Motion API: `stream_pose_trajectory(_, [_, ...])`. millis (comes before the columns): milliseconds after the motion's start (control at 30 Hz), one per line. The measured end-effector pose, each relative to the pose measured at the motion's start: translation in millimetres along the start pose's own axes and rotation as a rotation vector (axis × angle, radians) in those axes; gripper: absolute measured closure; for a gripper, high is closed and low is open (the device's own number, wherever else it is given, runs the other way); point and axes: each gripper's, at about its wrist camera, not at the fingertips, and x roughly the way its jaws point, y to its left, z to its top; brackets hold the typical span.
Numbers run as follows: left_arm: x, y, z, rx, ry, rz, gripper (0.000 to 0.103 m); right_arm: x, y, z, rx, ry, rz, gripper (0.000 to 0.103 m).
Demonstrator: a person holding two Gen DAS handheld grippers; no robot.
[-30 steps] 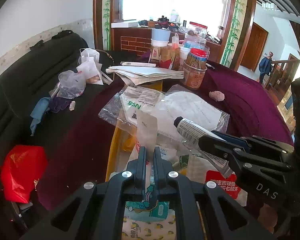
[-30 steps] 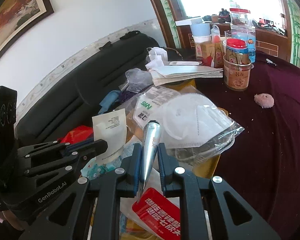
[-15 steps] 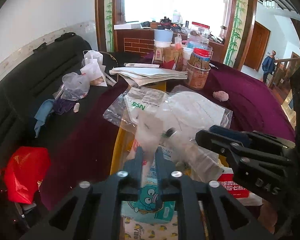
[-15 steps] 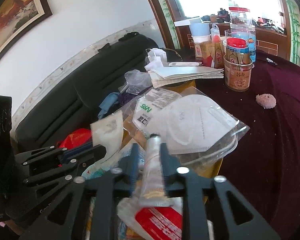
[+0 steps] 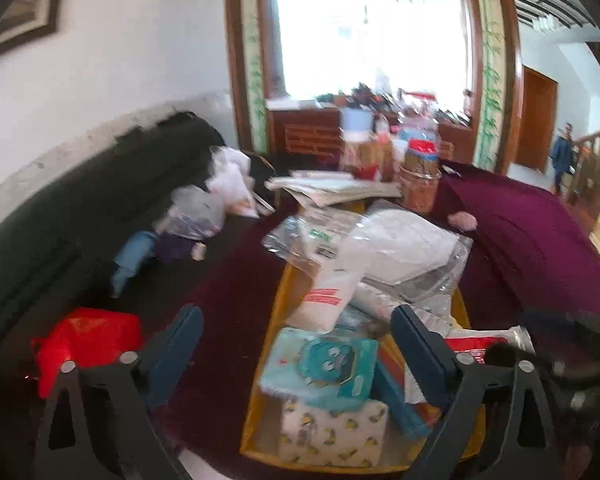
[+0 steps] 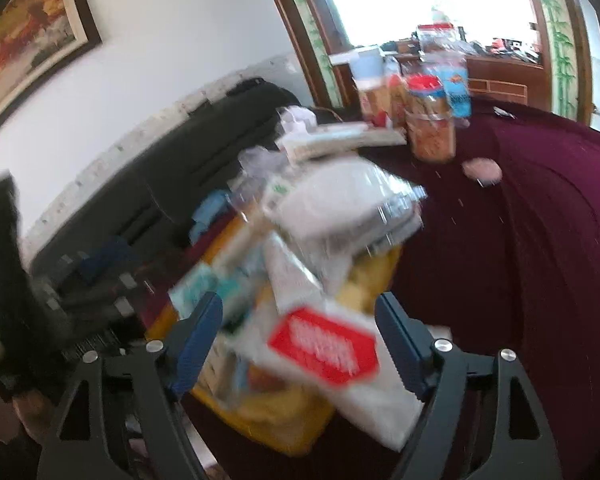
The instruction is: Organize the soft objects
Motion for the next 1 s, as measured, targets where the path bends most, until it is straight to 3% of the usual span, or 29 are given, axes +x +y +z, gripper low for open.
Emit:
stream_pose_trajectory(67, [-9, 3, -6, -0.026, -0.016, 0.035, 0.0, -2, 1, -16, 0.016, 0.02, -0.021, 0.024])
stream_pose_trajectory(233, [-25, 8, -9, -0.037, 0.008, 0.008, 0.0, -9, 9, -35, 0.017, 0.033, -0.056, 0.024])
stream_pose_trajectory(400, [-37, 2, -12, 0.008, 0.035, 0.028, 0.0, -24, 18, -32, 0.032, 0.014, -0.035, 0.022])
stream_pose_trajectory(567, [-41, 4, -18, -0.006, 0.06, 0.067, 0.0, -24, 23, -33, 0.001, 0.013, -0.075, 0.019])
stream_pose_trajectory(1000, [-27, 9, -30, -0.007, 0.129, 0.055, 0.0, -16, 32, -30, -0.022, 0.052, -0.111, 0.019])
